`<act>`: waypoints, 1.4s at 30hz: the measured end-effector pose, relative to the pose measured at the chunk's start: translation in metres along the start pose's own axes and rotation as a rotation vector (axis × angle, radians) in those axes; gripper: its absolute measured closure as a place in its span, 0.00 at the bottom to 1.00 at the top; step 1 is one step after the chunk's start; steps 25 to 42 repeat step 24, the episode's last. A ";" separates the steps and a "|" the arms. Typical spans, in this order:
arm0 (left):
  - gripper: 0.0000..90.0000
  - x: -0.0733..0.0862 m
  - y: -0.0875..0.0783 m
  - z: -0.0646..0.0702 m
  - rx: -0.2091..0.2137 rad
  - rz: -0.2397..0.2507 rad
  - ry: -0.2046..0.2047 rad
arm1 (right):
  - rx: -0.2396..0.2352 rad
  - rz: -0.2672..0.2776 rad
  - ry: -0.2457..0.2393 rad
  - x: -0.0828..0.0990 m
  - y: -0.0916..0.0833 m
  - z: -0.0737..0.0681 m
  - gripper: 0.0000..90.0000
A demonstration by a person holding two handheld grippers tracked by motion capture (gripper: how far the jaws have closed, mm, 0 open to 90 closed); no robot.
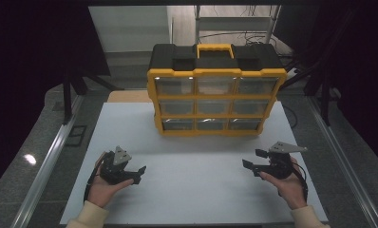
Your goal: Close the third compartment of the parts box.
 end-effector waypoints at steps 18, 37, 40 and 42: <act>0.11 0.002 0.002 -0.003 0.002 -0.006 -0.013 | 0.004 -0.035 -0.010 0.023 0.004 0.005 0.24; 0.11 0.003 0.003 -0.002 0.002 -0.011 -0.012 | 0.007 -0.027 -0.024 0.020 0.004 0.005 0.23; 0.11 0.003 0.003 -0.002 0.002 -0.011 -0.012 | 0.007 -0.027 -0.024 0.020 0.004 0.005 0.23; 0.11 0.003 0.003 -0.002 0.002 -0.011 -0.012 | 0.007 -0.027 -0.024 0.020 0.004 0.005 0.23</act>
Point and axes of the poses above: each handheld gripper's, and its own axes: y roughly forward along the jaws, x roughly out of its underside, z roughly to its right, the point moved 10 cm from there along y, roughly forward along the jaws, and after that the axes turned 12 degrees about z, right-handed, at the moved point
